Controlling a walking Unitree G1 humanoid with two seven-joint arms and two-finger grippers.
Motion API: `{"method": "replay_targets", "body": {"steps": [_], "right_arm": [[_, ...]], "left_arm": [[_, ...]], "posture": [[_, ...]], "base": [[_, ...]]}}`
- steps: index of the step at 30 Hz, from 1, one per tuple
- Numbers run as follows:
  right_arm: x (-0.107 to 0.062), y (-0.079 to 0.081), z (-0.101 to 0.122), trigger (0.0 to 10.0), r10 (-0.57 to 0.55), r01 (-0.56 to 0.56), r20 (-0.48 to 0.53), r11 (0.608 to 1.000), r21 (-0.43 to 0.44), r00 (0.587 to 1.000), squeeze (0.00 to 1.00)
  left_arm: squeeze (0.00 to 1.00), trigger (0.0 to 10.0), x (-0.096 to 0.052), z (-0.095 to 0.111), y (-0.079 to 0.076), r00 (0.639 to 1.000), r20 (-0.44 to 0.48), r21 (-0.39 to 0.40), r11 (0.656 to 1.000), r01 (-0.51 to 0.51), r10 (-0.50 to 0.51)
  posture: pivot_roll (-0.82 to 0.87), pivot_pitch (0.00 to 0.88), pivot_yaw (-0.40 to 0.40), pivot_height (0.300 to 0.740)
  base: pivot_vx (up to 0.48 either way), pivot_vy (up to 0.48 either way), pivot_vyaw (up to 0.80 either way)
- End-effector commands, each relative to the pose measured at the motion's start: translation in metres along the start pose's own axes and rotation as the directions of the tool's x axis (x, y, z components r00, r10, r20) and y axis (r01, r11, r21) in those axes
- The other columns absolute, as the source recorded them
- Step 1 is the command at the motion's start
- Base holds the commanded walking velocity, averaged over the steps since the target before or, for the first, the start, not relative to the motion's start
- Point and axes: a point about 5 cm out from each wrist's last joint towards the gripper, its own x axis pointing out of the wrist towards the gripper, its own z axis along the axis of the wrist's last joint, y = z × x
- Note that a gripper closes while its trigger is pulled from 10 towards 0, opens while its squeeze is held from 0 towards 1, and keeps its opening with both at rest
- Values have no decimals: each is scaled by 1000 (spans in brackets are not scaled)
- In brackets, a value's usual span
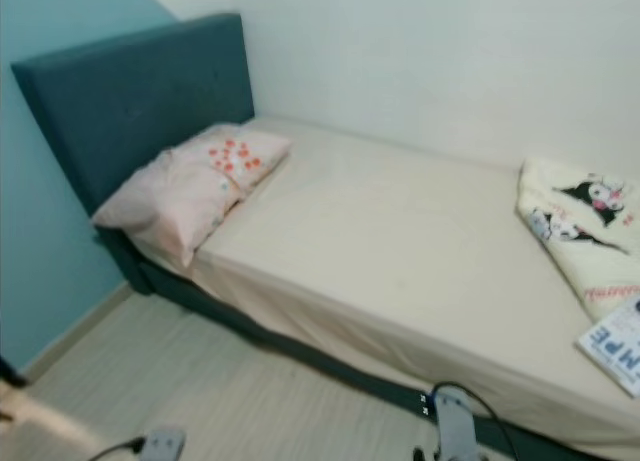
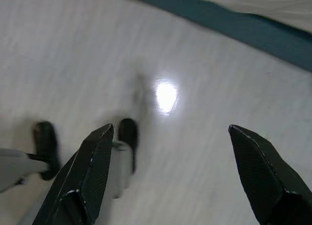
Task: Clean up the room
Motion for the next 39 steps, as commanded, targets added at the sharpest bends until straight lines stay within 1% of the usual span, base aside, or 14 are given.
{"method": "replay_targets", "body": {"steps": [1, 2, 3, 8, 14, 21, 28, 39], "right_arm": [[0, 5, 4, 10000, 28, -29, 24, 999, 25, 999, 0], [1, 6, 4, 10000, 42, -43, 31, 999, 33, 999, 0], [1, 6, 4, 10000, 45, -45, 25, 999, 14, 999, 0], [1, 7, 3, 10000, 49, -48, 14, 999, -12, 999, 0], [0, 3, -1, 10000, 10, -10, -3, 1000, -7, 1000, 0], [0, 2, -2, 10000, 6, -6, -7, 1000, -19, 1000, 0], [0, 0, -2, 10000, -4, 4, -6, 999, -36, 1000, 0], [0, -1, 1, 10000, -15, 15, 3, 999, -33, 1000, 0]], "left_arm": [[0, 10000, 0, 3, 3, 1000, 5, 10, 1000, -3, 3], [0, 10000, 0, 3, 3, 1000, 5, 10, 1000, -3, 3], [0, 10000, 0, 3, 3, 1000, 4, 9, 1000, -3, 3], [0, 10000, 0, 2, 4, 1000, 3, 8, 1000, -3, 3], [0, 10000, 0, 2, 3, 1000, 2, 9, 1000, 0, 0], [0, 10000, 0, 2, 1, 1000, 3, 17, 1000, 6, -6], [0, 10000, 0, 3, 1, 1000, 5, 22, 1000, 6, -6], [0, 10000, 1, 5, 1, 1000, 11, 30, 999, 12, -12]], "posture": [[20, 0, -38, 740], [20, 0, -38, 740], [19, 0, -39, 740], [17, 0, -39, 740], [14, 0, -39, 740], [13, 0, -45, 740], [13, 0, -47, 740], [5, 0, -40, 740]], "base": [[0, -480, 0], [0, -480, 0], [0, -480, 0], [0, -480, 0], [0, -480, 0], [0, -480, 0], [0, -480, 0], [0, -480, 0]]}}
